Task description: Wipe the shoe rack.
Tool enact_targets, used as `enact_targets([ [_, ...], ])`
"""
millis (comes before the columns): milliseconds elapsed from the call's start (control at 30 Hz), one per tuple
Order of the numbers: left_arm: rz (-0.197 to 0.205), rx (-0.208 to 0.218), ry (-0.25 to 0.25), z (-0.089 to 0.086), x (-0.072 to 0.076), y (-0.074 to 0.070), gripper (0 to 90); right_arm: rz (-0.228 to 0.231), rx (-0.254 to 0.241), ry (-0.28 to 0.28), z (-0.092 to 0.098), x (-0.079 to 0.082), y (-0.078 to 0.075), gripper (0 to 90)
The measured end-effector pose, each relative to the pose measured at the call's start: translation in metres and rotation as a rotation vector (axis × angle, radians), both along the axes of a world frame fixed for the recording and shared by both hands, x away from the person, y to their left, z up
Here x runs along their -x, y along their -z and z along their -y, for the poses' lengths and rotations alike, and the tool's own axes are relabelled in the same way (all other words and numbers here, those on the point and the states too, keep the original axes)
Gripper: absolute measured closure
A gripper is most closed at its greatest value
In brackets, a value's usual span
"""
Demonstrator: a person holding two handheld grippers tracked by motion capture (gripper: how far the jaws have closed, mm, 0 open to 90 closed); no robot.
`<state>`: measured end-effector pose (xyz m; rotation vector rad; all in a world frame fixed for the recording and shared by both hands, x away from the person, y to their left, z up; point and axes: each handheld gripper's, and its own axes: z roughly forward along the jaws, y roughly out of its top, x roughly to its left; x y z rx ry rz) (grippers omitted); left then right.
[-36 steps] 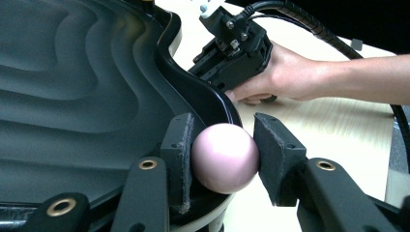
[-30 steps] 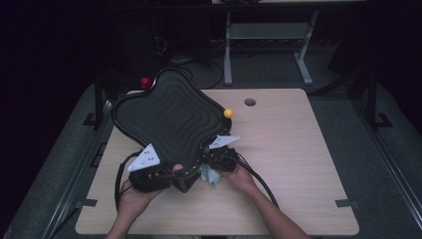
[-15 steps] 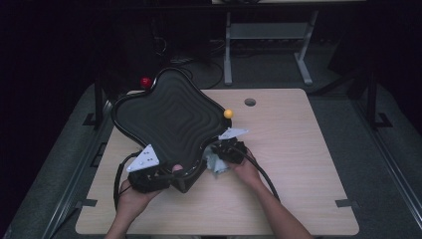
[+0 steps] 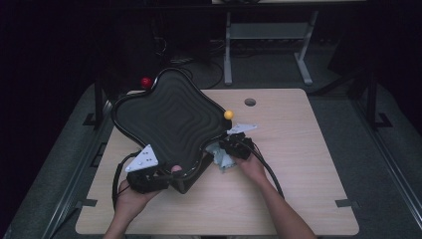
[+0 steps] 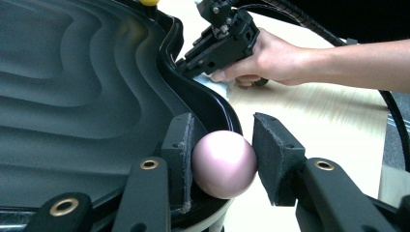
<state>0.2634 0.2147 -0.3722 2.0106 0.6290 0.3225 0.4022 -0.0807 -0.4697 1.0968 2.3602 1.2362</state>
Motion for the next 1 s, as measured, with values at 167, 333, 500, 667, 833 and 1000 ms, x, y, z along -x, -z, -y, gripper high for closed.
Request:
enact_targets([
  [167,-0.006,0.008,-0.003,-0.001,0.000,0.000,60.1,0.013,0.011,-0.063,-0.007,0.005,0.000,81.7],
  [333,-0.008,0.013,-0.011,-0.004,-0.001,0.001,59.7,0.010,0.002,0.025,0.005,-0.002,0.002,81.9],
  [500,-0.009,0.019,-0.040,-0.012,-0.004,0.002,60.0,0.017,0.024,-0.062,-0.011,0.007,-0.001,81.8],
  [667,-0.011,0.022,-0.043,-0.014,-0.005,0.002,59.9,0.006,-0.009,0.029,0.002,-0.003,0.002,81.8],
  [833,-0.015,0.033,-0.080,-0.023,-0.008,0.003,59.8,0.019,0.030,-0.043,-0.011,0.005,0.000,81.9],
  [1000,-0.014,0.035,-0.102,-0.024,-0.009,0.003,59.8,-0.004,0.028,0.013,0.000,-0.003,0.004,82.0],
])
